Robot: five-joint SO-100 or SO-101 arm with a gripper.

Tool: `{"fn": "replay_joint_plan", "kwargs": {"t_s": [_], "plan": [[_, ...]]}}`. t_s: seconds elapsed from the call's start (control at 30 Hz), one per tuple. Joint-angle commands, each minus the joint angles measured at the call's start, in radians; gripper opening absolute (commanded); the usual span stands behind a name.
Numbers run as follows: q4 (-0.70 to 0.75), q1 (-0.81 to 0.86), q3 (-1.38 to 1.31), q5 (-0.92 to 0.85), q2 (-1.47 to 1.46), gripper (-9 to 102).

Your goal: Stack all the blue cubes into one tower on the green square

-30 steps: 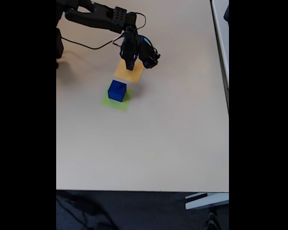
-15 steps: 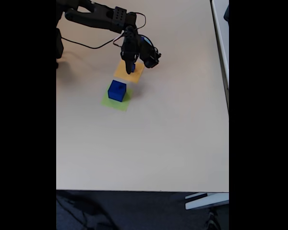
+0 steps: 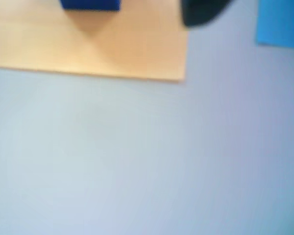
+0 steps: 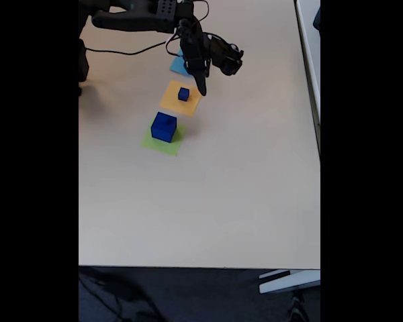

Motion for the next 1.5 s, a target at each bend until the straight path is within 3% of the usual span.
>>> {"fn": "replay_joint_plan", "kwargs": {"t_s": [0.0, 0.5, 0.7, 1.47], "plan": [[0.015, -0.037, -0.075, 0.054, 0.135, 29], [0.115, -0.075, -0.092, 0.13, 0.16, 30], [0.135, -0.021, -0.061, 0.067, 0.209, 29], [-0.094, 0.23, 0.459, -0.144, 0.43, 24]]}}
